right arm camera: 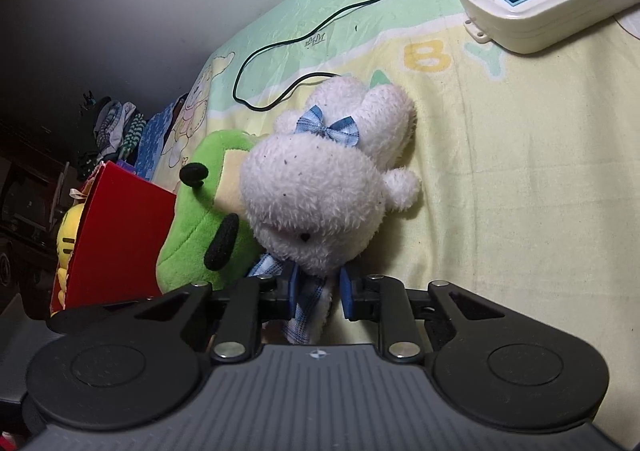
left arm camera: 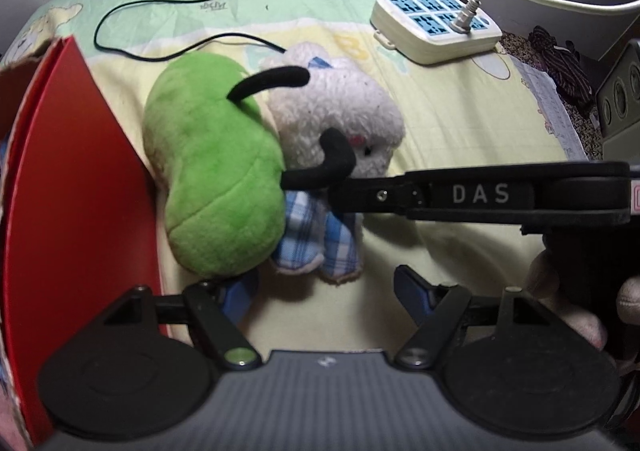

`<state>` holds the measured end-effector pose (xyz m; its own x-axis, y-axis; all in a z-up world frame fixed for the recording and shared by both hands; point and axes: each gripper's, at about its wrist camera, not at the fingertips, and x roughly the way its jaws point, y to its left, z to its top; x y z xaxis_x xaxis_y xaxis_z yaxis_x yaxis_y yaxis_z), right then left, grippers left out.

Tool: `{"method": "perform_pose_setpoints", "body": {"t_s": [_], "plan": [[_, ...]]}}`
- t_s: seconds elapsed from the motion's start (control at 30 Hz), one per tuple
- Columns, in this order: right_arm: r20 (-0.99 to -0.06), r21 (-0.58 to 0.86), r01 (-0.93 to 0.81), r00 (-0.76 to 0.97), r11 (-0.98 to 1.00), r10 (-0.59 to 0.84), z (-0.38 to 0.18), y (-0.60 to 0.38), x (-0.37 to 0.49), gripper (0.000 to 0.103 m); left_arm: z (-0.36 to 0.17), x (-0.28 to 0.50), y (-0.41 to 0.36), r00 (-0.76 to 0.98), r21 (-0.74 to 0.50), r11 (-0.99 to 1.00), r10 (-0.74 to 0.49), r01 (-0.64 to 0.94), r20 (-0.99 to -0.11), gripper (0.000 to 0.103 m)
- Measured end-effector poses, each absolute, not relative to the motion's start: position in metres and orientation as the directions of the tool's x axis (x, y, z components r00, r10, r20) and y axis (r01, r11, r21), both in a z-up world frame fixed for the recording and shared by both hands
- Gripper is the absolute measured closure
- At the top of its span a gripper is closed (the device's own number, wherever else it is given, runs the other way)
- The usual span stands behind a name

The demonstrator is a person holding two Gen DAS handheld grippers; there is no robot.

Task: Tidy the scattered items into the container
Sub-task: 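Close the right gripper on the white plush's plaid legs, then lift the white plush with the right gripper and carry it to the box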

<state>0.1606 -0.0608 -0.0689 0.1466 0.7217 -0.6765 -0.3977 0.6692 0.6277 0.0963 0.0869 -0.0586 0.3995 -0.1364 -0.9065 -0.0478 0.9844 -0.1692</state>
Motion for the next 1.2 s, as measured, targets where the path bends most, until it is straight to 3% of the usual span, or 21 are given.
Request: {"method": "perform_pose_setpoints", "body": {"t_s": [0.1,0.17,0.37,0.47,0.53,0.93,1.2], "plan": [[-0.673,0.621,-0.387,0.182,0.681,0.717,-0.062,-0.076,0.156,0.088,-0.054,0.092,0.078,0.405,-0.181,0.984,-0.165,-0.001,-0.899,0.026],[-0.679,0.614,-0.379,0.195,0.692,0.708,-0.059,-0.088,0.153,0.100,-0.051,0.087,0.070,0.405,-0.190,0.981,-0.187,0.035,-0.895,0.025],[-0.702,0.602,-0.331,0.215,0.727,0.679,-0.060,-0.128,0.151,0.099,-0.050,0.085,0.051,0.409,-0.187,0.978,-0.208,0.093,-0.889,0.024],[-0.672,0.644,-0.280,0.237,0.712,0.702,-0.057,-0.138,0.156,0.090,-0.051,0.092,0.049,0.418,-0.187,0.978,-0.207,0.088,-0.885,0.023],[-0.651,0.664,-0.248,0.274,0.706,0.708,-0.055,-0.141,0.160,0.069,-0.053,0.099,0.049,0.422,-0.194,0.978,-0.206,0.072,-0.883,0.020],[-0.513,0.776,-0.218,0.328,0.592,0.793,-0.059,-0.120,0.183,0.057,-0.063,0.125,0.056,0.433,-0.233,0.972,-0.210,0.000,-0.877,0.019],[-0.523,0.795,-0.186,0.274,0.578,0.807,-0.080,-0.110,0.198,0.041,-0.072,0.135,0.058,0.426,-0.203,0.979,-0.177,-0.016,-0.887,0.026]]}}
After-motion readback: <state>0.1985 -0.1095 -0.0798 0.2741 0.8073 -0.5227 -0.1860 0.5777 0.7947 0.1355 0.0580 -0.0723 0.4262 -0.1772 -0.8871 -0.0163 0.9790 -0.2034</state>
